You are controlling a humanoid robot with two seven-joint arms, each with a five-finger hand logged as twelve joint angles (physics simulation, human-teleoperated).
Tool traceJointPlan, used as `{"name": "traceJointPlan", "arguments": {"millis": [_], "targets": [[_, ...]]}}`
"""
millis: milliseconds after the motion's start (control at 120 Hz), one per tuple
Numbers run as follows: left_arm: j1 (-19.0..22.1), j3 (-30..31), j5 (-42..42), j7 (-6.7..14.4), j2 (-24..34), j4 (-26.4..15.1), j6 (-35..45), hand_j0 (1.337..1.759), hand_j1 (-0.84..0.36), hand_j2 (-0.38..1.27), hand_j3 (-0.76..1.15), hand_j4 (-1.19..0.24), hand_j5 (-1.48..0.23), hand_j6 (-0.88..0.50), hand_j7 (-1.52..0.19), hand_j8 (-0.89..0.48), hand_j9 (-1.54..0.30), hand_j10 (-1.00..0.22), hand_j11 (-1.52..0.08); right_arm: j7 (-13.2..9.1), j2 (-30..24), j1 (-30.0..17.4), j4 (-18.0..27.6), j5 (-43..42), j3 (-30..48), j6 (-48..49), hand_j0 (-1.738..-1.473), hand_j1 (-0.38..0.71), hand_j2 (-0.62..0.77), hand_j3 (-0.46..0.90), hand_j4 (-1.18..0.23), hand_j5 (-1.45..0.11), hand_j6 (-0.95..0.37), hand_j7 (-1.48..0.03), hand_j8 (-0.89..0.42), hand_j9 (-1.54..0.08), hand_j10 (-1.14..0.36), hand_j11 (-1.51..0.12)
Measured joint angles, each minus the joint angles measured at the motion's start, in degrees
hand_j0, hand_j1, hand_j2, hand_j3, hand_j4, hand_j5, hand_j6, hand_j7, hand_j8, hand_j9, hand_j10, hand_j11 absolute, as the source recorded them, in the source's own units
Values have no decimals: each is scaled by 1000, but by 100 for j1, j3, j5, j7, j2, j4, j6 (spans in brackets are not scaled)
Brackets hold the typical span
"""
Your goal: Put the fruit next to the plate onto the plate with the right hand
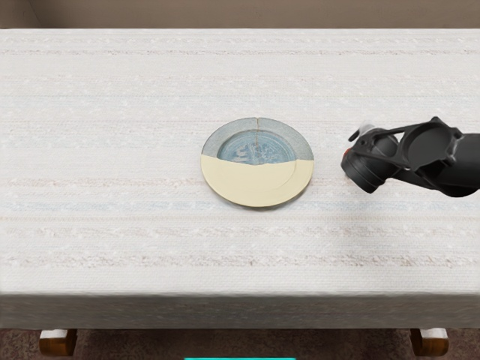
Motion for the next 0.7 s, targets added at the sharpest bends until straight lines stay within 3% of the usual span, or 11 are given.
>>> {"name": "traceJointPlan", "arguments": {"millis": [217,283,583,700], "targets": [[0,0,0,0,0,0,0,1658,69,47,0,-234,-304,-234,-304,-234,-304,-234,-304,-2,87,-130,-267,-7,0,4,-1655,198,-97,0,-466,-625,-473,-614,-453,-629,-464,-629],[0,0,0,0,0,0,0,1658,69,47,0,-234,-304,-234,-304,-234,-304,-234,-304,-4,148,-190,-399,-22,0,14,-1651,215,-32,0,-465,-661,-484,-630,-456,-671,-461,-670],[0,0,0,0,0,0,0,1658,69,47,0,-234,-304,-234,-304,-234,-304,-234,-304,1,211,-273,-567,-28,6,13,-1648,180,-80,0,-523,-737,-519,-706,-438,-756,-515,-756],[0,0,0,0,0,0,-1,1658,69,47,0,-234,-304,-234,-304,-234,-304,-234,-304,1,173,-228,-576,-3,8,5,-1652,208,8,0,-542,-743,-511,-722,-434,-754,-536,-755]]}}
